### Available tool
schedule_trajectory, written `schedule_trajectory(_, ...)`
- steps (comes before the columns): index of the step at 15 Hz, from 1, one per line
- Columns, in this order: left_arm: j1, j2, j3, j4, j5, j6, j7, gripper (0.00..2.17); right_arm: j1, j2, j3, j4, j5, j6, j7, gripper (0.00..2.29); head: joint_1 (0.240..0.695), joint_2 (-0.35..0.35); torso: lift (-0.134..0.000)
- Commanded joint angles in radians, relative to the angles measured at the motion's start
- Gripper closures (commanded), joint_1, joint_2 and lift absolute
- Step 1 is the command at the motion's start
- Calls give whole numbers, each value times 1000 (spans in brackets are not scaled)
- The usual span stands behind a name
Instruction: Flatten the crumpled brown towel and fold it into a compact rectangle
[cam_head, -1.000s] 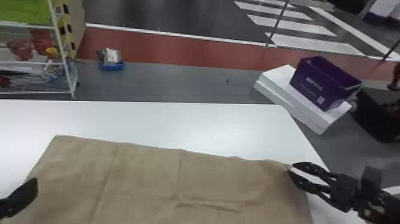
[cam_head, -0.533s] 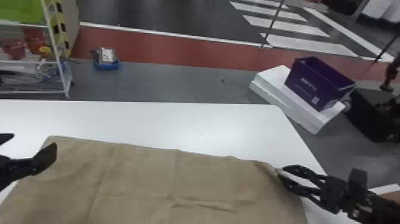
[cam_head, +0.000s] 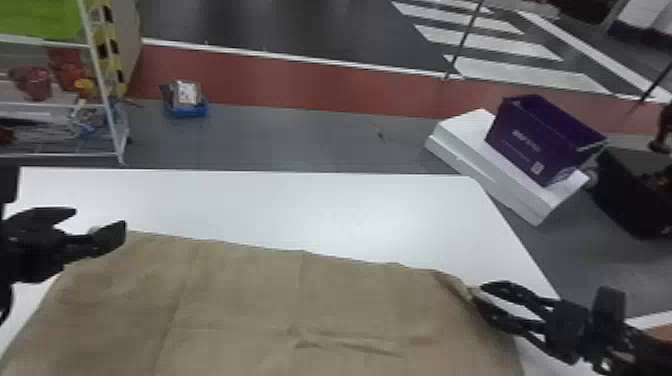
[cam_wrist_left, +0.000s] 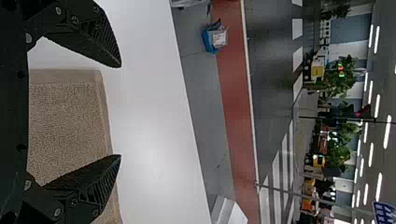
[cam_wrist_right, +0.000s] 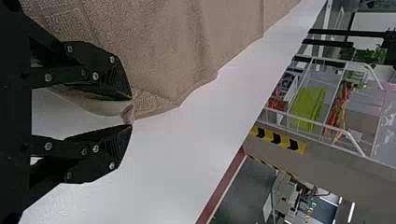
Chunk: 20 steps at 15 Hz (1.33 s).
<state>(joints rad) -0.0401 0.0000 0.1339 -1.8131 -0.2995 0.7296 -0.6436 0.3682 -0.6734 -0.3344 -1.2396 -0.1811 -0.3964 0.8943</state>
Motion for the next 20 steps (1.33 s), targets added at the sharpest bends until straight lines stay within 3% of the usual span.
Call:
schedule_trajectory(1,-37,-3,-28,66,-47,0,7,269,0,0,0,-1,0,0,0,788,695,-293,-124)
schedule_trajectory(5,-110,-3,-54,176,-130,3,29,269,2,2,-2,-1,0,0,2,788,695,-292,-124)
schedule_trajectory(8,-165,-3,-53,248,-156,3,25,292,8,2,-3,-1,0,-15,2,788,695,-283,-124)
schedule_trajectory(10,-179,-3,-50,270,-184,6,16,491,11,2,-8,-1,-1,-25,2,788,695,-279,-124)
schedule_trajectory(17,-169,-3,-13,262,-188,58,-39,522,12,3,-8,-1,0,-25,2,788,695,-269,-124)
schedule_trajectory(19,-169,-3,-11,264,-190,58,-39,728,12,5,-8,-1,0,-25,2,788,695,-265,-124)
schedule_trajectory(20,-170,-3,-11,264,-190,58,-37,728,12,5,-8,-3,0,-25,2,788,695,-264,-124)
